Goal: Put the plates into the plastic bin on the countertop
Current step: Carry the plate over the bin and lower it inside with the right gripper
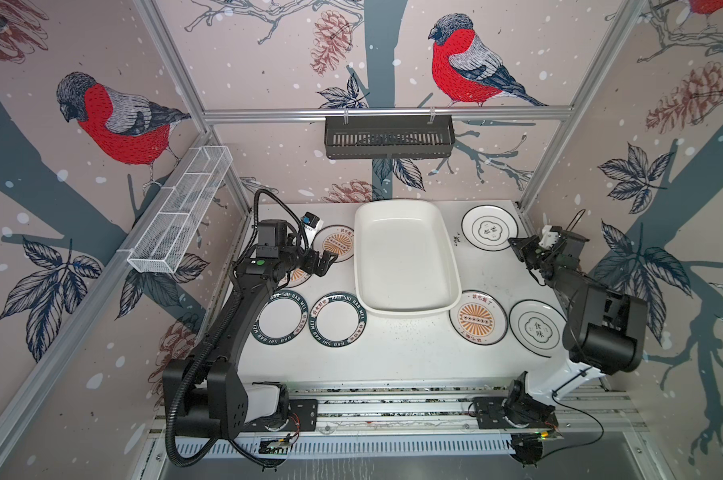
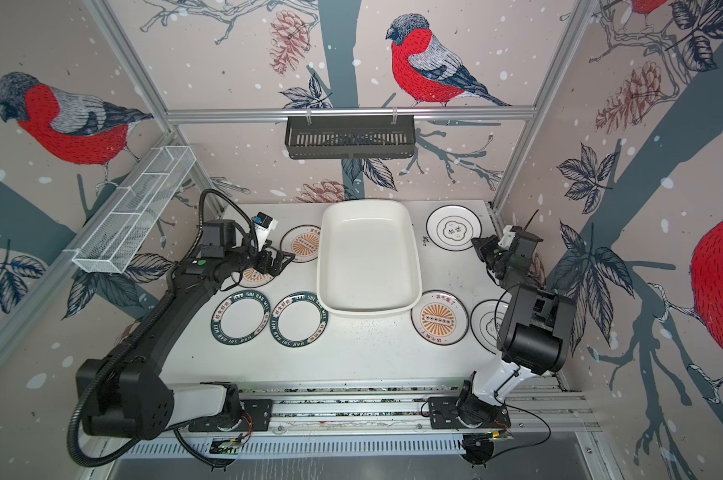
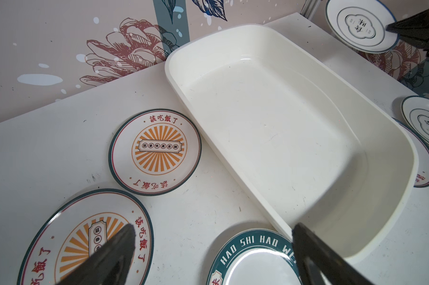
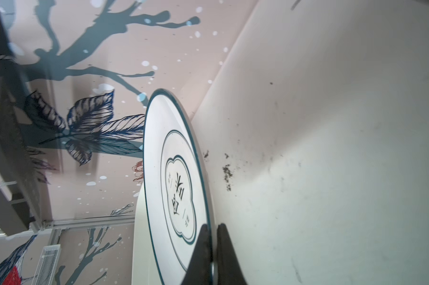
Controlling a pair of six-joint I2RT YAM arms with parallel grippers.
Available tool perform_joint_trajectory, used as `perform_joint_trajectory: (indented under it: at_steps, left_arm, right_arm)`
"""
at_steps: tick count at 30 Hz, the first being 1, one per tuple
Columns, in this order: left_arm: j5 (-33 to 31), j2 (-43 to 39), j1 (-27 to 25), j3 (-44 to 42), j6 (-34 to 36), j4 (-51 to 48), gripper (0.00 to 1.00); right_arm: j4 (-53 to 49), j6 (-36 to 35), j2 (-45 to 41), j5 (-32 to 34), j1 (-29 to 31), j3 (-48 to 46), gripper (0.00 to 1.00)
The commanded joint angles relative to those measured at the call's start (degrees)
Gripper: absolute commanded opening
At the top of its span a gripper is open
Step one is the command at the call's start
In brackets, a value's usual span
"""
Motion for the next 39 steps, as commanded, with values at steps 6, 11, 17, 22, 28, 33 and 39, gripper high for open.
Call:
perform_joint_trajectory:
  at_steps: [6,11,17,22,28,33,39]
  left_arm:
    - [1.04,0.38,-0.10,1.76,-1.21,2.38,0.98]
    - [1.14,0.36,-0.19,3.25,-1.14,1.49,0.98]
    - [1.41,-0.82,-0.28,3.70,-0.79,0.34,0.98]
    - [1.86,-1.62,-0.54,3.76,-0.70,0.00,0.98]
    - [2.51,-1.91,-0.71,3.68,-1.00,0.05,0.98]
    - [3.00,-1.67,-0.89,3.17,-1.18,-0.02,0.98]
    - [3.21,-1.37,-1.07,2.55,-0.92,0.22,0.98]
  right_arm:
    - [-8.46,-3.22,-4.16,3.05,11.99,8.15,0.02]
    - [-6.76,-1.26,-0.47,7.48,23.17,11.50,0.02]
    - [-3.87,0.91,10.01,13.36,33.38,17.04,0.02]
    - [-2.31,3.37,20.36,15.84,37.62,23.92,0.01]
    - [-2.75,5.72,29.59,19.78,39.63,31.65,0.01]
    - [-5.22,6.08,33.97,21.79,40.38,36.36,0.01]
    - [-4.65,7.44,37.08,21.35,40.56,37.30,0.02]
